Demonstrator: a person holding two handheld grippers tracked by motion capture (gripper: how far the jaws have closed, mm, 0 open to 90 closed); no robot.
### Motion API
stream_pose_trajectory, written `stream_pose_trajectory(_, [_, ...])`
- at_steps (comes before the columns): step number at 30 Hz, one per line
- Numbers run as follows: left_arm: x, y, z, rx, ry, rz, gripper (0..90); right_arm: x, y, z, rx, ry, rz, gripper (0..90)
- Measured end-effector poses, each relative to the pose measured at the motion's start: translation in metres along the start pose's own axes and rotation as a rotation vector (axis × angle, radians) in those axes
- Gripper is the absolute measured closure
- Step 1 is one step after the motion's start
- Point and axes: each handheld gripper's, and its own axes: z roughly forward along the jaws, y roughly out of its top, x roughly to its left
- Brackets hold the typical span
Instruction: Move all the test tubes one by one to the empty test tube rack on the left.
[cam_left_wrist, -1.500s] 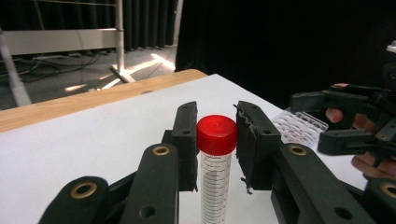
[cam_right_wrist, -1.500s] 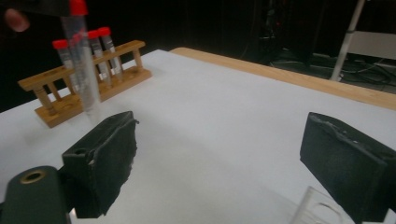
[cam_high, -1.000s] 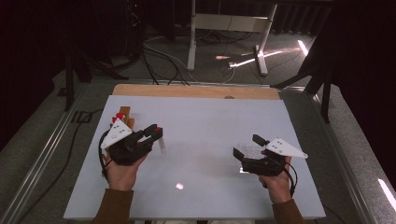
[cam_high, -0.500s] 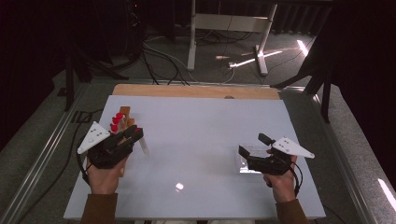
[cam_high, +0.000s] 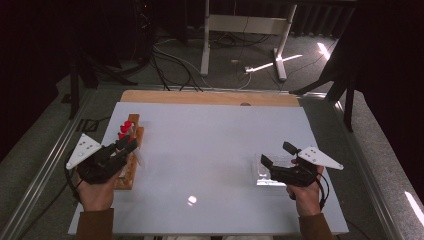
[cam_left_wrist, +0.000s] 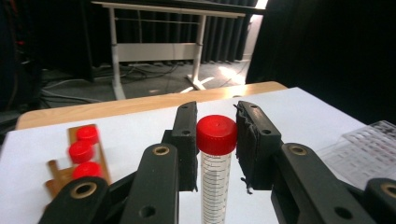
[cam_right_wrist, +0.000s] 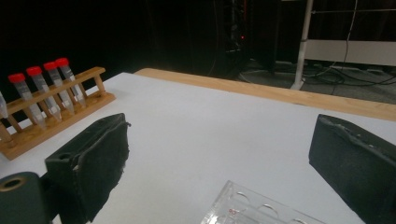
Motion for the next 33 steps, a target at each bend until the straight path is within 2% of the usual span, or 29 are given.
stream_pose_trajectory(13, [0.016, 0.001, -0.018, -0.024, 0.109, 0.003, 71.4, -0.007, 0.001, -0.006, -0.014, -0.019, 0.015, 4.8])
stream_pose_trajectory(22, [0.024, -0.005, -0.017, -0.021, 0.178, 0.029, 71.3, -0.008, 0.001, -0.006, -0.020, -0.028, 0.016, 4.8])
stream_pose_trajectory(30, [0.033, -0.025, -0.008, 0.001, 0.195, 0.014, 71.3, -0.010, 0.001, -0.008, -0.026, -0.033, 0.016, 4.9])
stream_pose_trajectory(33, [0.036, -0.035, -0.003, 0.012, 0.186, -0.002, 71.2, -0.011, 0.001, -0.009, -0.028, -0.035, 0.018, 4.9])
